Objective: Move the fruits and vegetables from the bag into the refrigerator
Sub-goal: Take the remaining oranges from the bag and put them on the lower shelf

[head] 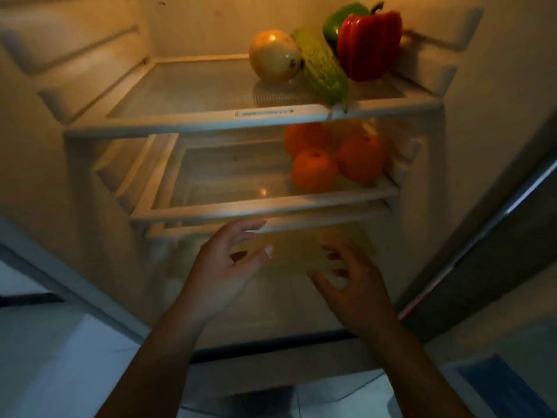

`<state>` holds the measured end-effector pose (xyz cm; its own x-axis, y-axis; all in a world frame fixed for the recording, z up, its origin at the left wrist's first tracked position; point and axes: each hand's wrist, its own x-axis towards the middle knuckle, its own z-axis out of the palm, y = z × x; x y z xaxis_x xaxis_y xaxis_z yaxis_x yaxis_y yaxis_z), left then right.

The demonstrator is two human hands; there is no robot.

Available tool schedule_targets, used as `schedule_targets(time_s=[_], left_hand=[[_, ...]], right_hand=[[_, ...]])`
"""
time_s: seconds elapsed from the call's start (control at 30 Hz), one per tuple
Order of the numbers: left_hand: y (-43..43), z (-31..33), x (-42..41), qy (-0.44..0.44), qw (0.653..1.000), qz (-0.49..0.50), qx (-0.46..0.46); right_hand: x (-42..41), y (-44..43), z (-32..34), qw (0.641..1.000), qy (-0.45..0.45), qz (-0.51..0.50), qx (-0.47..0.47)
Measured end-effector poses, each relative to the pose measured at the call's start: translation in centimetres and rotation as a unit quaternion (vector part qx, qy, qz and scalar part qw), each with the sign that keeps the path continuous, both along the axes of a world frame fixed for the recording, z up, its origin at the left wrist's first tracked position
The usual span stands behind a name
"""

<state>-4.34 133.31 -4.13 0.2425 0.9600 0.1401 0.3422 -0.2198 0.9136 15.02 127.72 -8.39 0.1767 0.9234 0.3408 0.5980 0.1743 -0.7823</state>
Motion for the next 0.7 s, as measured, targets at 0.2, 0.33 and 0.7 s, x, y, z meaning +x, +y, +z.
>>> schedule_targets(time_s=[0.2, 0.33, 0.7], left_hand=[[-4.9, -2.2, -1.8, 0.030, 0.997, -0.061, -0.040], [-8.8, -3.5, -3.0, 0.072, 0.986, -0.149, -0.035], [-23.7, -10.8, -8.4, 0.180, 0.915, -0.358, -0.048]], right_hand=[[-1.9, -6.0, -0.7, 0.997, -0.021, -0.036, -0.060], [-4.4, -11.2, -0.6, 0.990, -0.067, -0.091, -0.080], [-10.9, -33.2, -3.3, 0.941, -0.093, -0.217, -0.243]])
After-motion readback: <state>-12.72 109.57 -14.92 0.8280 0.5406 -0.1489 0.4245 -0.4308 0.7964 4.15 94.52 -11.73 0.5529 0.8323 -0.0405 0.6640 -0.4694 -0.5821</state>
